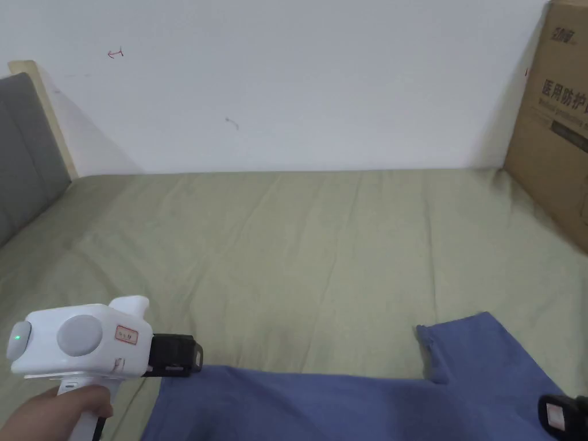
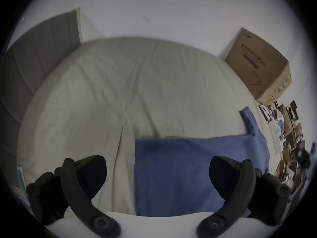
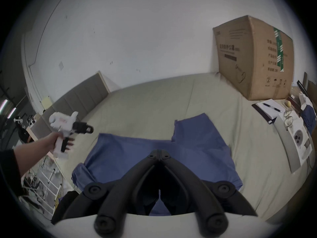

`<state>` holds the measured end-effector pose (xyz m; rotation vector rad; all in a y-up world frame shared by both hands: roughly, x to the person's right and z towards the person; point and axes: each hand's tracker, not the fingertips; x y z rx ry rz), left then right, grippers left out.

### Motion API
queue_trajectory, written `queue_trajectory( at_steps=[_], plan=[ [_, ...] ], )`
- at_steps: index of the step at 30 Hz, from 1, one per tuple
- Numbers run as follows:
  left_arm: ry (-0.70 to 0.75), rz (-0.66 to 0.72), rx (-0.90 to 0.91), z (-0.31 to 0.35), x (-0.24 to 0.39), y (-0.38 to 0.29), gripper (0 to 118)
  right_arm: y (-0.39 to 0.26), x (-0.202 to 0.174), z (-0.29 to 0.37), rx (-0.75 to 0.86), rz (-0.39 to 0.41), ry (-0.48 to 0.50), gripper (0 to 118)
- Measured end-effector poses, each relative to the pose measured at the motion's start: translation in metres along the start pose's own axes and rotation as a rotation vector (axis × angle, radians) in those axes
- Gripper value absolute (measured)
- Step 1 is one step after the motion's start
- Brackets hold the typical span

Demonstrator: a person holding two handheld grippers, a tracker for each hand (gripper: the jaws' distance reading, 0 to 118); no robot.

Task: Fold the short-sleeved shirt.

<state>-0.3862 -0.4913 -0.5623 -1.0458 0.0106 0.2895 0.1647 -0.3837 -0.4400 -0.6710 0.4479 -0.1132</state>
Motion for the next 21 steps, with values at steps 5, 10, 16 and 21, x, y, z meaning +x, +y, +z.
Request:
queue_trajectory(
  at_steps=[5,10,16,21],
  plan=[
    [0.018,0.018,-0.099,-0.064,-0.006,0.0,117,-0.009,0.006,-0.025,-0.08,0.013,-0.001,0],
    [0.158,-0.189,-0.038,-0.058,0.021,-0.014,67,-0.007,0.014,-0.038,-0.111,-0.022,-0.015,0],
    [0.062,-0.298,0.012,-0.028,0.045,-0.022,1,0.018,0.053,-0.044,0.003,-0.188,0.035,0],
    [0.03,-0.264,0.101,0.004,0.051,-0.012,1,0.07,0.123,-0.112,-0.215,-0.17,-0.083,0]
  ],
)
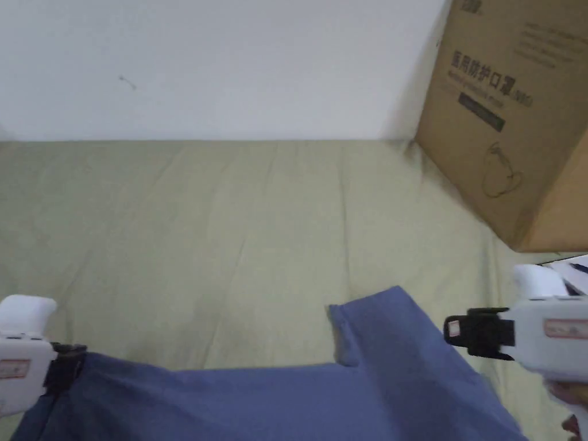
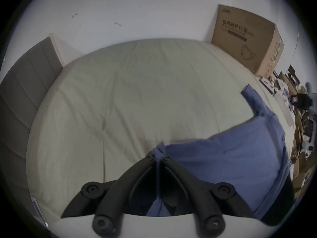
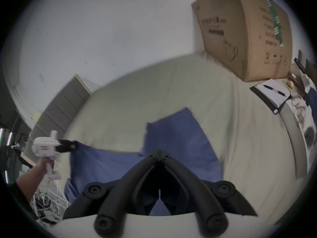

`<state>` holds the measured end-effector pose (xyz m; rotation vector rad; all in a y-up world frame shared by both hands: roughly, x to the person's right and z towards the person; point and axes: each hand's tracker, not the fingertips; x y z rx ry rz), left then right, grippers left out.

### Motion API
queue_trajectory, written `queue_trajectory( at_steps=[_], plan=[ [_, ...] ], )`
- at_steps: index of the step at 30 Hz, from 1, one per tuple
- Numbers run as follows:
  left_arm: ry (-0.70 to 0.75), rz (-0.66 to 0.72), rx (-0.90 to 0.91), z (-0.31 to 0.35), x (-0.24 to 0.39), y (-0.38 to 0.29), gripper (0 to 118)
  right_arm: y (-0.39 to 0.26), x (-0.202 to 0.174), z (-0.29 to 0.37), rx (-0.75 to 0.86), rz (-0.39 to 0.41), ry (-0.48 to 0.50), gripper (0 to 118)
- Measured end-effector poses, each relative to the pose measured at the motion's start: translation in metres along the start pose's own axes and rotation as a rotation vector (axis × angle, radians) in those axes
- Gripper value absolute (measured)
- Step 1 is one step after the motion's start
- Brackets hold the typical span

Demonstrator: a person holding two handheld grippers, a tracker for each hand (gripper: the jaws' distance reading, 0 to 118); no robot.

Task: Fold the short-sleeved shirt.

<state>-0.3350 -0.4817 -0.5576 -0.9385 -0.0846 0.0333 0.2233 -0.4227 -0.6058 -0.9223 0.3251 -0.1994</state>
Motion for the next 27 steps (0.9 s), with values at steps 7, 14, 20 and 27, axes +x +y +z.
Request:
queue_trajectory(
  at_steps=[7,14,20,27],
  plan=[
    [-0.022,0.045,0.028,0.037,0.0,-0.007,1,0.032,0.065,-0.103,-0.232,-0.149,-0.182,117],
    [-0.017,0.078,0.007,0.039,-0.008,-0.012,1,0.024,0.04,-0.126,-0.342,0.073,-0.293,49],
    [-0.01,0.112,-0.008,0.041,-0.01,-0.019,1,0.03,0.015,-0.093,-0.307,0.144,-0.267,0],
    [-0.02,0.125,0.039,0.078,-0.01,-0.025,1,0.046,0.022,0.034,-0.046,-0.043,-0.095,0]
  ],
)
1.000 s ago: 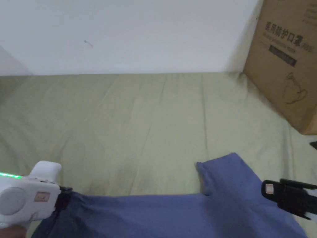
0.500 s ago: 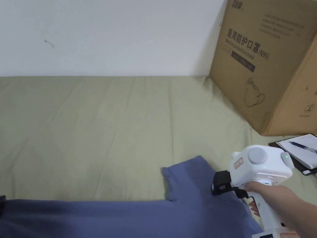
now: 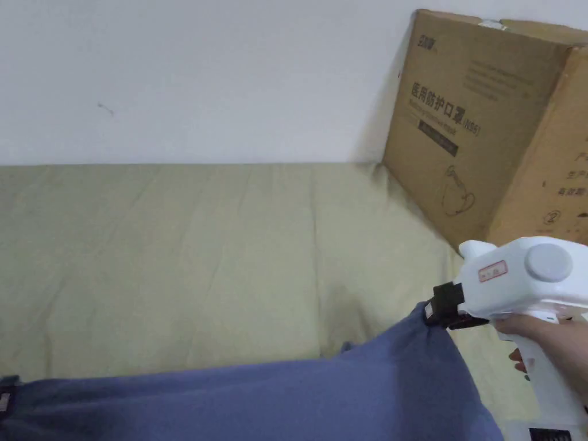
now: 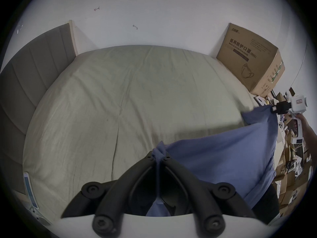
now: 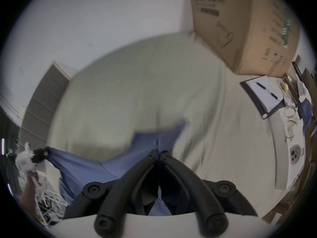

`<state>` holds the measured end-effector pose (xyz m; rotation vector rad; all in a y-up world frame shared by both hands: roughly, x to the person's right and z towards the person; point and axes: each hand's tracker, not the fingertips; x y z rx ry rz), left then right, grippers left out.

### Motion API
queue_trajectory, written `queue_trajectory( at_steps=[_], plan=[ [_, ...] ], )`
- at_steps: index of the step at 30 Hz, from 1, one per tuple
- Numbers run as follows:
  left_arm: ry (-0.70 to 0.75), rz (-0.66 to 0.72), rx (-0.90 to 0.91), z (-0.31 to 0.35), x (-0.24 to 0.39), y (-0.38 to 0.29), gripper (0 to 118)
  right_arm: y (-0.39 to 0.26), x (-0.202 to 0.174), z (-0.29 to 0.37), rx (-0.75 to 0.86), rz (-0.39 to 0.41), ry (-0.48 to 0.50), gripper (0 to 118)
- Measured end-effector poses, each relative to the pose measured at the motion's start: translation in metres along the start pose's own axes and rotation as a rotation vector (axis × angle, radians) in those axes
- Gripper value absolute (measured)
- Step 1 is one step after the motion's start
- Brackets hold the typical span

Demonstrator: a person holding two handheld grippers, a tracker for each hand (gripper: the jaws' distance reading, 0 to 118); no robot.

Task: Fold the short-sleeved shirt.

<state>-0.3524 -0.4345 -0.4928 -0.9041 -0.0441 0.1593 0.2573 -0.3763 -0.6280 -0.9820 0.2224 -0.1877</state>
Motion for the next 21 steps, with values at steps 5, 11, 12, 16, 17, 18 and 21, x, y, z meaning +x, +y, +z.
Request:
queue_trajectory(
  at_steps=[5,11,12,16,17,18,21],
  plan=[
    [-0.002,-0.004,0.092,0.02,0.004,0.017,1,0.012,-0.007,0.049,0.145,-0.014,0.02,0],
    [-0.014,0.039,0.224,0.024,0.01,0.051,1,0.039,-0.027,0.057,0.33,0.003,-0.057,0],
    [-0.014,0.039,0.236,0.022,0.012,0.054,1,0.039,-0.029,0.057,0.347,0.003,-0.064,0],
    [-0.021,0.031,0.214,0.014,0.016,0.042,1,0.013,-0.023,0.042,0.329,0.001,-0.083,0],
    [-0.02,0.025,0.191,0.011,0.017,0.028,1,-0.001,-0.02,0.038,0.315,0.018,-0.099,0],
    [-0.017,0.019,0.175,0.01,0.018,0.015,1,-0.016,-0.015,0.033,0.3,0.032,-0.112,0],
    [-0.032,0.018,0.123,0.014,0.02,-0.042,1,-0.079,0.008,0.022,0.223,0.028,-0.121,0]
  ],
)
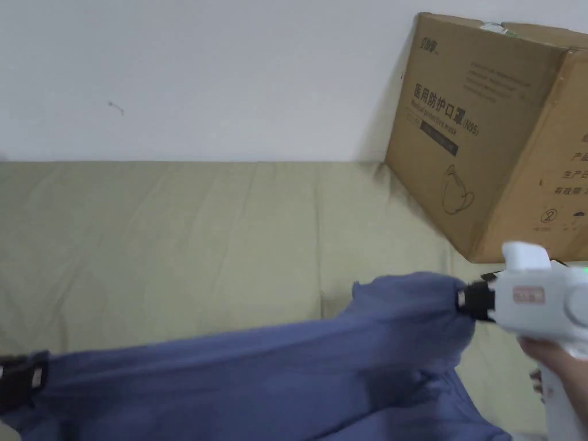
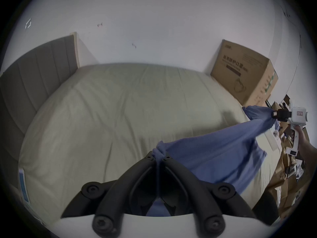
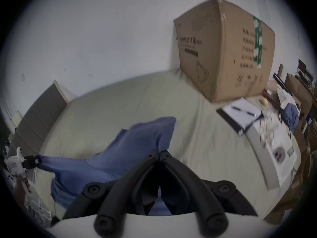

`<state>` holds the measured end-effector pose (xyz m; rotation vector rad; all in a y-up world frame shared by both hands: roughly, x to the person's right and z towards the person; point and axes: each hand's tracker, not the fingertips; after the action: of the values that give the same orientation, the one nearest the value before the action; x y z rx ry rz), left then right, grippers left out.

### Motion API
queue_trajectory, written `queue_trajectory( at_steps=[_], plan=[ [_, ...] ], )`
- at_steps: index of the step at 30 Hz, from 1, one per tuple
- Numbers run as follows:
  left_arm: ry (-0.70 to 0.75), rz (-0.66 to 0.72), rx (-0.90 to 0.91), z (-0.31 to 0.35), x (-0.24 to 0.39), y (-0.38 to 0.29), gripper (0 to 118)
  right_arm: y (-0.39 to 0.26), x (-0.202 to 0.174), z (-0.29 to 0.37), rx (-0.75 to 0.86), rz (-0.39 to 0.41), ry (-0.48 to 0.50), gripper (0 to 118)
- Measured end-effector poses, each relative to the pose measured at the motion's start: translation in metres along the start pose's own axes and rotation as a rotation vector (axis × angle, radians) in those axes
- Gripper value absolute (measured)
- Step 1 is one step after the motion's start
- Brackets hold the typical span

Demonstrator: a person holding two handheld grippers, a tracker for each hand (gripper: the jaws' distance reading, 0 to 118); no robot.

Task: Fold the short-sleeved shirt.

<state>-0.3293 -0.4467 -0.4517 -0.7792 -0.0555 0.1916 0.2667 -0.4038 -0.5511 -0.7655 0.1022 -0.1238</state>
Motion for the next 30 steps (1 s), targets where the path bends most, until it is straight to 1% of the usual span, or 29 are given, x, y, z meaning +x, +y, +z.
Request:
queue_trajectory(
  at_steps=[2,5,7,9,11,12,13,14,15,16,17,18,19,22,24,25,26,27,28,29,30],
  plan=[
    [-0.021,0.024,-0.012,0.012,-0.001,-0.038,1,-0.043,0.015,0.004,-0.064,-0.016,-0.01,0],
    [-0.041,0.104,-0.044,0.029,-0.004,-0.088,2,-0.098,0.029,0.013,-0.122,-0.02,-0.023,0],
    [-0.023,0.114,-0.075,0.031,-0.001,-0.108,2,-0.122,0.041,0.006,-0.156,-0.035,-0.038,1],
    [-0.014,0.106,-0.096,0.024,0.001,-0.121,2,-0.136,0.047,-0.003,-0.182,-0.096,-0.048,1],
    [-0.006,0.115,-0.119,0.015,0.001,-0.127,2,-0.141,0.047,-0.012,-0.164,-0.146,-0.055,1],
    [0.007,0.116,-0.123,0.013,0.0,-0.127,6,-0.141,0.047,-0.017,-0.162,-0.155,-0.055,1],
    [0.043,0.134,-0.134,0.012,-0.001,-0.125,24,-0.138,0.045,-0.021,-0.164,-0.154,-0.061,10],
    [0.078,0.159,-0.136,0.013,-0.003,-0.122,48,-0.134,0.044,-0.022,-0.167,-0.15,-0.073,23],
    [0.125,0.175,-0.128,0.015,-0.009,-0.121,76,-0.128,0.041,-0.02,-0.165,-0.137,-0.095,43],
    [0.181,0.181,-0.129,0.019,-0.01,-0.115,109,-0.122,0.039,-0.017,-0.162,-0.123,-0.105,85],
    [0.192,0.173,-0.099,0.028,-0.011,-0.107,117,-0.115,0.036,-0.012,-0.16,-0.105,-0.113,110],
    [0.166,0.159,-0.044,0.038,-0.011,-0.098,118,-0.111,0.032,0.002,-0.126,-0.087,-0.109,118],
    [0.162,0.15,-0.015,0.05,-0.007,-0.091,118,-0.104,0.027,0.012,-0.049,-0.072,-0.082,112],
    [0.134,0.12,0.115,0.085,0.012,-0.064,118,-0.089,0.0,0.057,0.043,-0.009,-0.035,111],
    [0.072,0.106,0.191,0.11,0.03,-0.051,118,-0.082,-0.03,0.094,0.163,0.008,-0.006,111],
    [0.047,0.102,0.196,0.118,0.04,-0.045,117,-0.08,-0.043,0.111,0.222,0.009,0.017,111],
    [0.012,0.091,0.234,0.126,0.051,-0.041,114,-0.078,-0.059,0.127,0.314,0.009,0.07,108],
    [-0.012,0.07,0.323,0.136,0.061,-0.044,107,-0.082,-0.072,0.143,0.421,0.018,0.146,102],
    [-0.004,0.046,0.408,0.144,0.071,-0.045,83,-0.086,-0.083,0.155,0.504,0.032,0.185,87],
    [0.017,-0.004,0.496,0.151,0.082,-0.047,54,-0.091,-0.097,0.166,0.583,0.051,0.189,67],
    [0.056,-0.046,0.552,0.156,0.092,-0.049,14,-0.094,-0.107,0.17,0.639,0.066,0.163,43]
  ],
)
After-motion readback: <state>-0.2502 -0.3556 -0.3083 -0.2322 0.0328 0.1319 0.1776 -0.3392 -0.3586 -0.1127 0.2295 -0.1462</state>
